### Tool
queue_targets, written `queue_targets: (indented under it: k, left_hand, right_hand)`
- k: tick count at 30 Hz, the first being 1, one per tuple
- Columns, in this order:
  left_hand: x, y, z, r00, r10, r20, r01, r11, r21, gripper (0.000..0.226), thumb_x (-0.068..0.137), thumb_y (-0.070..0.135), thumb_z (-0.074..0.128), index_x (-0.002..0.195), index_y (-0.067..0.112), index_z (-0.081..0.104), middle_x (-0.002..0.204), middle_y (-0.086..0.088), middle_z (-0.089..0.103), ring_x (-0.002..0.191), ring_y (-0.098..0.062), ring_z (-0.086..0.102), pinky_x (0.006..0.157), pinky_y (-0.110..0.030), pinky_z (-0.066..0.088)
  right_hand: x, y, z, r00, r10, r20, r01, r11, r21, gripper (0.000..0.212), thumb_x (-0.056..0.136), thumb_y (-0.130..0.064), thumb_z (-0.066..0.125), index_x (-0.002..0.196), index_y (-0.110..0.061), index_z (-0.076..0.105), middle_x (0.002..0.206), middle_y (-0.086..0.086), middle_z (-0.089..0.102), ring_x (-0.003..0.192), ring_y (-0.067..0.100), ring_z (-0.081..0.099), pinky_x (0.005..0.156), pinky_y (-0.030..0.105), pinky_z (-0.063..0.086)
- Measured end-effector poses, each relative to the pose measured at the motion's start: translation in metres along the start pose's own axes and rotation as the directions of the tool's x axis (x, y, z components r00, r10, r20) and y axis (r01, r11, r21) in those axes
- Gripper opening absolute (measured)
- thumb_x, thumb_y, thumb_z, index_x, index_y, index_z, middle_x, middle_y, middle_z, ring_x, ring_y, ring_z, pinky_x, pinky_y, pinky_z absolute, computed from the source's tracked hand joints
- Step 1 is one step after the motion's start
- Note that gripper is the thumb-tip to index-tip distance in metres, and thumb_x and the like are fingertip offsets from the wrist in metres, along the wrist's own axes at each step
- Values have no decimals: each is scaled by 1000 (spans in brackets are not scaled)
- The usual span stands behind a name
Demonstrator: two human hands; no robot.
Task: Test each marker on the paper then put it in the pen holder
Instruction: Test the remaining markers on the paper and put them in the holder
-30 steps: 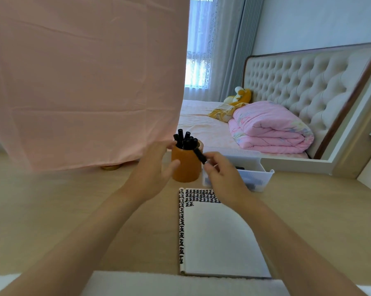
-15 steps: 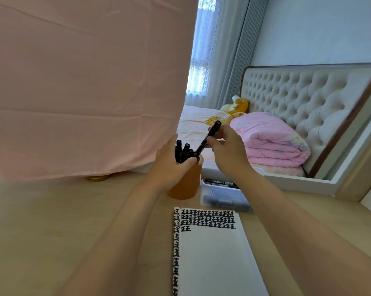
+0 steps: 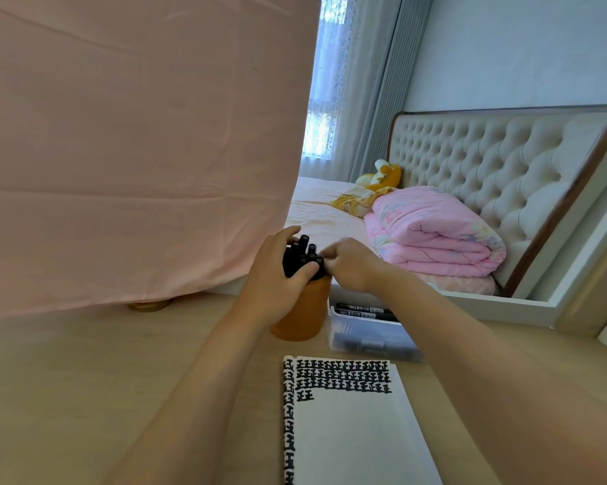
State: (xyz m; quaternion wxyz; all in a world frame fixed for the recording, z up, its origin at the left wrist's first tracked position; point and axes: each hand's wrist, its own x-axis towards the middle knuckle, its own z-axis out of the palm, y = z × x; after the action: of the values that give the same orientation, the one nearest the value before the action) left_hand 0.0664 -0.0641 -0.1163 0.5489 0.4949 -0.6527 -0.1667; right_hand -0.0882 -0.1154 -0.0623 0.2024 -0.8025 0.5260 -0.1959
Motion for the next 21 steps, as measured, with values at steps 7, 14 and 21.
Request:
queue_targets:
  k: [7,14,21]
  left_hand:
    - [-4,1,-5,989,-5,146,-1,999,44,88,76,46,78,147,46,26,144,16,33,132,-5,34,107,-29,35]
    - [-2,-6,-6,985,-72,159,68,997,32,102,67,40,84,146,49,19,145,12,38,130,-10,41,102,-32,41]
    - [-5,-6,-1,986,-89,137,87,996,21,97,66,41,86,142,46,26,135,14,41,119,-9,46,94,-27,41]
  right_hand:
    - [-6,22,-15,982,-98,-164,106,994,39,13,95,-17,61,97,-21,73,94,-10,68,77,0,56,78,24,43]
    - [-19,65,-12,986,101,132,-47,930,-364,21,92,-16,64,106,-26,76,109,-6,72,97,12,63,87,23,47]
    - [-7,63,6,981,95,170,-2,876,-483,18,84,-20,74,101,-23,78,103,-1,73,91,18,66,90,34,55]
